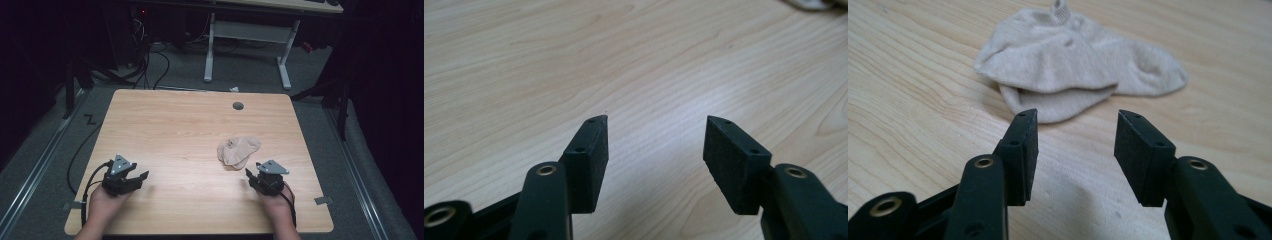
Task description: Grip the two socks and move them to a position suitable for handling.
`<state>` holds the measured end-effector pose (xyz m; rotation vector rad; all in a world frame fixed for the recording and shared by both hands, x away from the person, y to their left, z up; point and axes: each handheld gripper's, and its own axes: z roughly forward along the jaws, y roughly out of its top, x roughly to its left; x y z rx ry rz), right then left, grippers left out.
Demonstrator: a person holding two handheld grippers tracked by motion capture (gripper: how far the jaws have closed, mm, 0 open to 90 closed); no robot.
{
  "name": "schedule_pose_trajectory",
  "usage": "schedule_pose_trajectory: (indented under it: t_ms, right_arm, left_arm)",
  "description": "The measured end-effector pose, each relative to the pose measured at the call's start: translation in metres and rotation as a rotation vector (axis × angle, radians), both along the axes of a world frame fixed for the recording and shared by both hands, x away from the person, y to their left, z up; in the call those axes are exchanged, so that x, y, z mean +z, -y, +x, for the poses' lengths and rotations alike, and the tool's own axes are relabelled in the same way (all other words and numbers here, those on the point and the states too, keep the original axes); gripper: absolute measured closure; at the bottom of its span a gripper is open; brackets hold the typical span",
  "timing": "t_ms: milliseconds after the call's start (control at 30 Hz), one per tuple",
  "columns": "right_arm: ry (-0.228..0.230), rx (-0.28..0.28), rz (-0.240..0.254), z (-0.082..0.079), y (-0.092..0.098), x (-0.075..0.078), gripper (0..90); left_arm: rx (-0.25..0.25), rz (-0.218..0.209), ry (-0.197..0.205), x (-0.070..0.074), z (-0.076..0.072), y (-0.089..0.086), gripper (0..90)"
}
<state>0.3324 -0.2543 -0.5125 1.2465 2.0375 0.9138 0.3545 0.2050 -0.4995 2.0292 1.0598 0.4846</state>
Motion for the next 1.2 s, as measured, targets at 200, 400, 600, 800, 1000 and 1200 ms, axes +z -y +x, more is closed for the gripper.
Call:
schedule_pose_trajectory:
  t_ms: [200,400,600,800,1000,1200]
  right_arm:
    - [-0.02,-0.002,0.032,-0.01,0.009,-0.003,51.6]
    - [-0.024,-0.007,0.034,-0.016,0.015,-0.002,53.7]
    - [-0.02,-0.01,0.048,-0.013,0.015,0.0,54.3]
    - [-0.032,0.0,0.053,-0.012,0.013,-0.001,55.4]
    - [-0.043,0.009,0.067,-0.012,0.011,-0.001,53.4]
    - [-0.069,0.044,0.076,-0.008,0.005,-0.001,44.2]
  left_arm:
    - [-0.023,-0.022,-0.004,0.0,0.009,0.014,43.9]
    - [-0.053,-0.003,-0.007,-0.002,0.011,0.022,43.9]
    - [-0.044,-0.008,-0.004,-0.001,0.009,0.017,43.9]
    - [-0.039,-0.01,-0.008,-0.001,0.01,0.016,43.9]
    - [-0.047,-0.006,-0.009,-0.002,0.01,0.017,43.8]
    - [-0.048,0.007,-0.006,-0.003,0.01,0.018,43.8]
